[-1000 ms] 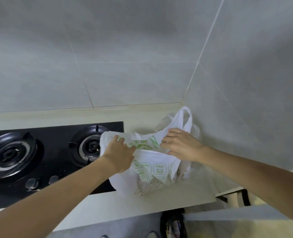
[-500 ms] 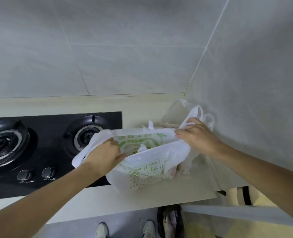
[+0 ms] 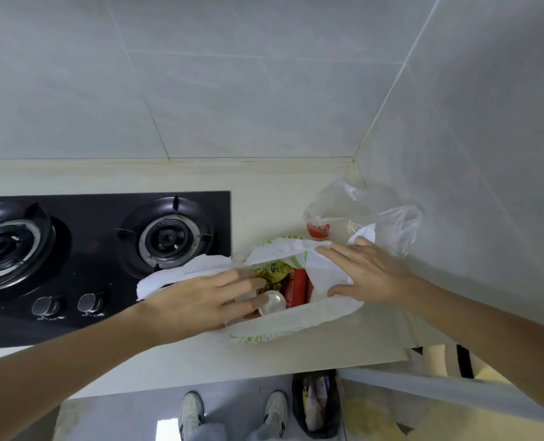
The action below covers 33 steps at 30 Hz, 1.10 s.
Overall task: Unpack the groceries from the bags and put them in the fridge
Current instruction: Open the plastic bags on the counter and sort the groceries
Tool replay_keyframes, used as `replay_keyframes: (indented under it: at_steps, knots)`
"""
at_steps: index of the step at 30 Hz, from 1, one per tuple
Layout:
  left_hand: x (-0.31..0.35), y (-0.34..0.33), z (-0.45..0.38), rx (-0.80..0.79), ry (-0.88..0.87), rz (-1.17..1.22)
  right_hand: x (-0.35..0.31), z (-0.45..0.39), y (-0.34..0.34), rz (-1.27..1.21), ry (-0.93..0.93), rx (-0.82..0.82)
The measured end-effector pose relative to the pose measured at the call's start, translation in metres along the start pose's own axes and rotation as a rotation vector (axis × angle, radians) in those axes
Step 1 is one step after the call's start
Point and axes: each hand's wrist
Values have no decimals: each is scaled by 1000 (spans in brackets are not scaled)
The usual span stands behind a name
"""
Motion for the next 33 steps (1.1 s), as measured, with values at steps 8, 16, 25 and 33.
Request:
replay_keyframes:
  at_steps: [8,16,25,33]
  knots:
    - [-15,-42,9,-278,322,115,-13,8,-32,1,281,-30]
    - [-24,-83,12,-332,516,217,8,35,-43,-29,-182,-24]
    - [-33,-89,-1,-89,317,175,-37,9,-36,47,73,204]
    - [-30,-100,13,-137,244,322,-51,19,-57,-37,-213,-172]
Point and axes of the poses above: each hand's wrist, its own z-axis away from the middle knuckle, its own y-axis out of the back of the hand, x = y × z, and after that the axes turned 4 degrees about x, right-handed
